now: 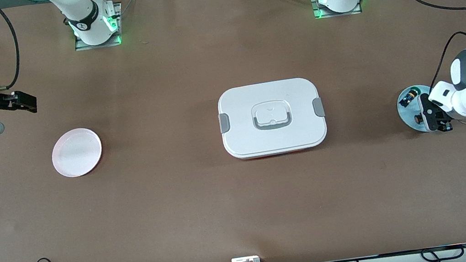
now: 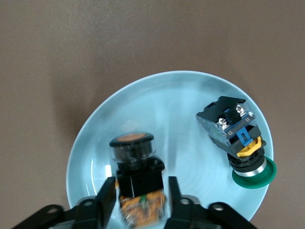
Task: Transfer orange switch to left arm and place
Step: 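Lower the switch into the light-blue dish and open the left gripper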
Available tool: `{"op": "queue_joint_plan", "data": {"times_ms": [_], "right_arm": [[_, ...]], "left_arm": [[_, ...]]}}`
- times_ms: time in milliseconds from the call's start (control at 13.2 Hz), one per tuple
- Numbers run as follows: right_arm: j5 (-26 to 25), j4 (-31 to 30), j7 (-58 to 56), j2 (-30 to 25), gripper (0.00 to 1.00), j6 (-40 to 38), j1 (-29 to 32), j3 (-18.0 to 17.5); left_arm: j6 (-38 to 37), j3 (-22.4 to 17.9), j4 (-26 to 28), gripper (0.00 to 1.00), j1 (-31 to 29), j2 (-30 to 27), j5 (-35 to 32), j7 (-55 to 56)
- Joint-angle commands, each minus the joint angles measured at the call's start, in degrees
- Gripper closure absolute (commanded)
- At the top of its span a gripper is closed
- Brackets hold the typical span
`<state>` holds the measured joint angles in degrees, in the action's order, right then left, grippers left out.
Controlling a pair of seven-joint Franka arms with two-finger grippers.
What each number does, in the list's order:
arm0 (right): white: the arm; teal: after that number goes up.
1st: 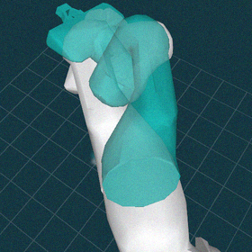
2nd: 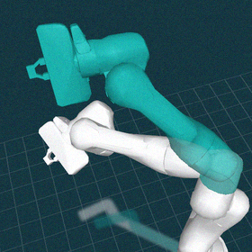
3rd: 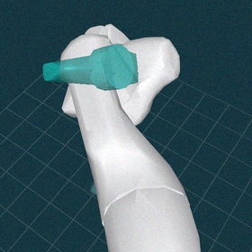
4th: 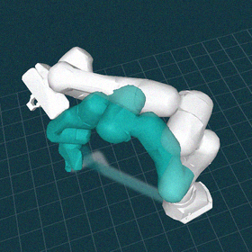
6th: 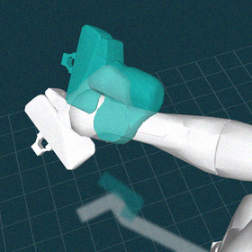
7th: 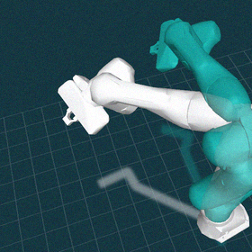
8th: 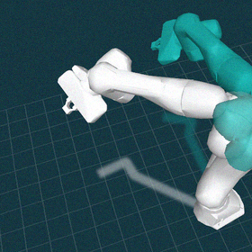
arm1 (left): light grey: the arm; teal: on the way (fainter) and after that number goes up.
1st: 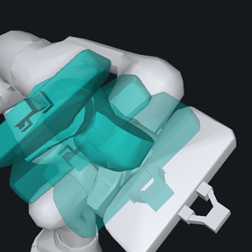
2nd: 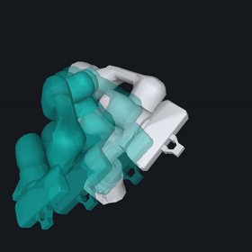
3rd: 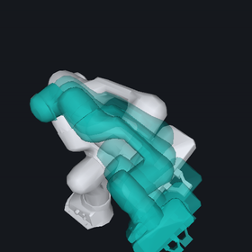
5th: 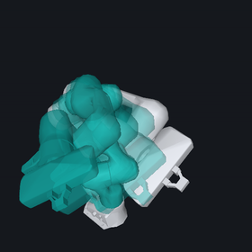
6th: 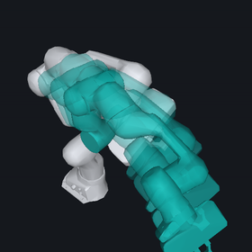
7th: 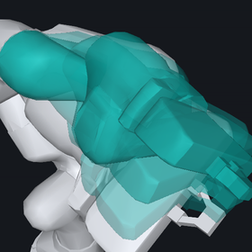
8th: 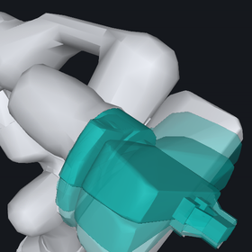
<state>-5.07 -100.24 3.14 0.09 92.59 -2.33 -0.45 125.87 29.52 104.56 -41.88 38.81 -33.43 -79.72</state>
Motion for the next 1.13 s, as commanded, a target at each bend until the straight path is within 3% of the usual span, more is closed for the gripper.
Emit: {"op": "queue_joint_plan", "data": {"times_ms": [0,378,680,1058], "right_arm": [[3.05,1.71,-0.77,0.00,0.00,1.10,0.74,-0.08],[3.05,3.03,-0.78,0.00,0.00,1.62,1.27,-0.16],[3.14,3.73,-0.59,-0.27,0.00,1.63,1.45,-0.08],[3.40,3.91,-2.09,-0.53,0.00,0.92,1.62,0.80]], "left_arm": [[-0.98,1.15,0.38,0.00,-0.83,-1.37,-1.20,-0.78],[-7.46,3.33,-2.25,0.00,-0.13,-4.53,-0.15,0.09],[-23.17,11.15,-11.55,0.00,-0.04,-4.89,0.21,5.08],[-43.39,23.80,-21.22,0.00,-0.04,-4.98,2.57,24.57]]}}
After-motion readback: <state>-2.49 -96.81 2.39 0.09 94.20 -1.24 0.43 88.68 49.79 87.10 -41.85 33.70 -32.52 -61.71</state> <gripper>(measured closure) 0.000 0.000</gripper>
